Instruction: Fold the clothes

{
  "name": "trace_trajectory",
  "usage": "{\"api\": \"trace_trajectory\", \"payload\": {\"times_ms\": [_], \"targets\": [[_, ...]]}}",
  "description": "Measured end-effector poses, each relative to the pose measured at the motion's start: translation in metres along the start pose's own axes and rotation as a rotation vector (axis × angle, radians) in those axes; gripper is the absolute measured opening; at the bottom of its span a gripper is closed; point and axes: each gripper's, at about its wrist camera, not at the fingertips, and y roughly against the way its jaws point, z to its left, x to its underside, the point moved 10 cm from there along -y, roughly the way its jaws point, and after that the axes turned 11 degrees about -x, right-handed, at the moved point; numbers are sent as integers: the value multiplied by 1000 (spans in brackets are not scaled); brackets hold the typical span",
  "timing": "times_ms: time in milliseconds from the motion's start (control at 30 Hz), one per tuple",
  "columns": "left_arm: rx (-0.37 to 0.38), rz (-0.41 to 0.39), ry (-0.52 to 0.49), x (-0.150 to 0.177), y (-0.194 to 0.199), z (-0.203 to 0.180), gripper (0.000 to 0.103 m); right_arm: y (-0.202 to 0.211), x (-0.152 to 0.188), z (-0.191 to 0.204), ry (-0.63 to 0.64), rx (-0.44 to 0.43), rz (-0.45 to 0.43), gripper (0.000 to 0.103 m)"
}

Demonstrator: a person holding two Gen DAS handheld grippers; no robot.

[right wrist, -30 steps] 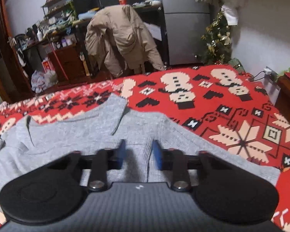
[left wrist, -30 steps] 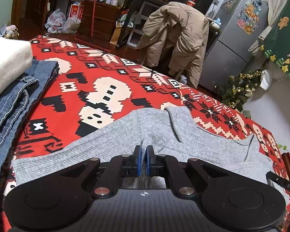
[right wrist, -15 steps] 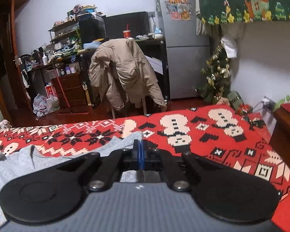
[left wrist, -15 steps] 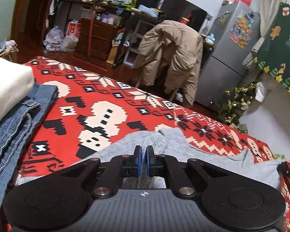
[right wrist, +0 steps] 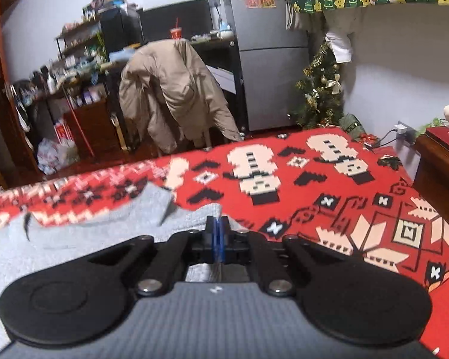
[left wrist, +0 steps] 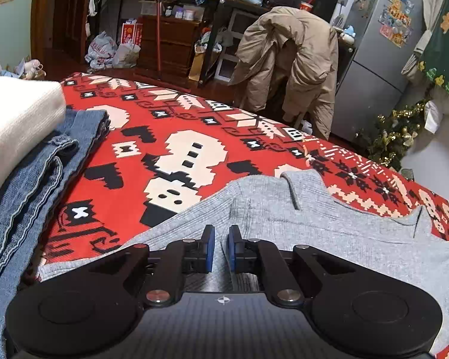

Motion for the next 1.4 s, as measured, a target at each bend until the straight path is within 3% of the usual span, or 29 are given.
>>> {"api": "trace_trajectory", "payload": {"times_ms": [33,67,100,233,367,567,733,900,1167,1233,1400], "targets": [[23,-4,17,-3,3,1,23,1,0,0,3,5,-2,8],[47,-7,34,-6,7,2,35,3,-1,0,7,10,-4,16],[72,-11,52,-10,10,2,37,8,-4,0,-1,8,-12,22],[77,28,51,-5,21,6,37,42,-24,-2,-35,-20,-13,27],[129,105,24,10,45,13,36,91,-33,6,-42,-39,25,30],[203,152,-58,40,90,28,32,151,3,36,-76,-77,151,31],[206,167,-96,52,97,28,29,188,36,56,-86,-78,208,42],[202,163,-255,67,92,6,28,195,48,59,-100,-92,196,42],[125,139,-499,90,77,-18,15,167,60,44,-44,-127,228,39],[113,131,-528,92,75,-20,14,161,63,33,-26,-108,248,32],[108,128,-503,89,73,-16,5,148,64,24,-10,-119,237,32]]}}
